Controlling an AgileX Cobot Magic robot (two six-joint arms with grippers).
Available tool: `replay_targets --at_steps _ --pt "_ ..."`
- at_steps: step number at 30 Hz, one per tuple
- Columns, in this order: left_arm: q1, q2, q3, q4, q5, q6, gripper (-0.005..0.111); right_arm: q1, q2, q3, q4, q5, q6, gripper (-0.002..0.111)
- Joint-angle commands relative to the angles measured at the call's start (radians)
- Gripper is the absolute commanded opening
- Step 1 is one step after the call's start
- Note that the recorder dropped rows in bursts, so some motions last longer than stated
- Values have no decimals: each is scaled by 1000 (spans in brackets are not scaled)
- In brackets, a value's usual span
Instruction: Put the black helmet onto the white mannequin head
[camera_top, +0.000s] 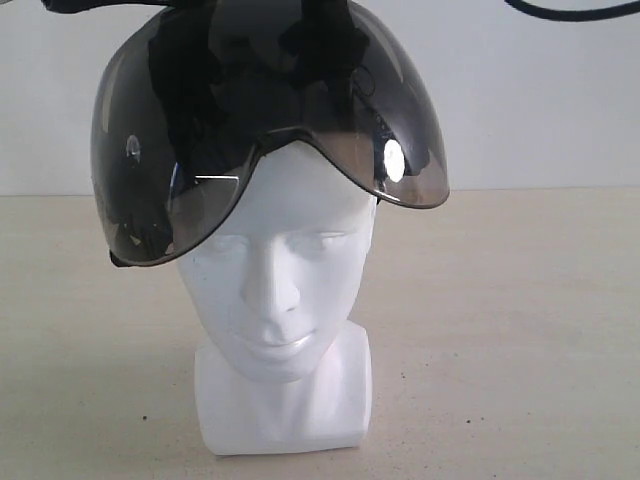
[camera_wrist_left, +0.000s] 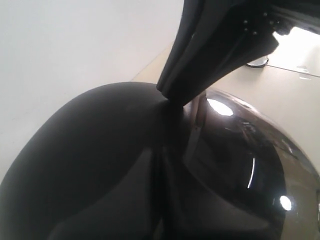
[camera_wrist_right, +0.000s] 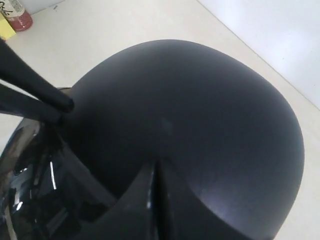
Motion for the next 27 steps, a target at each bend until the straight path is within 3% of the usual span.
replay_targets --at_steps 1,10,27 --pt "-2 2 1 6 92 5 5 1 -2 4 2 2 38 0" --pt "-2 2 1 -10 126 0 5 1 -61 177 12 2 25 0" --pt "-2 0 1 -35 212 -11 5 1 -106 191 41 2 29 0"
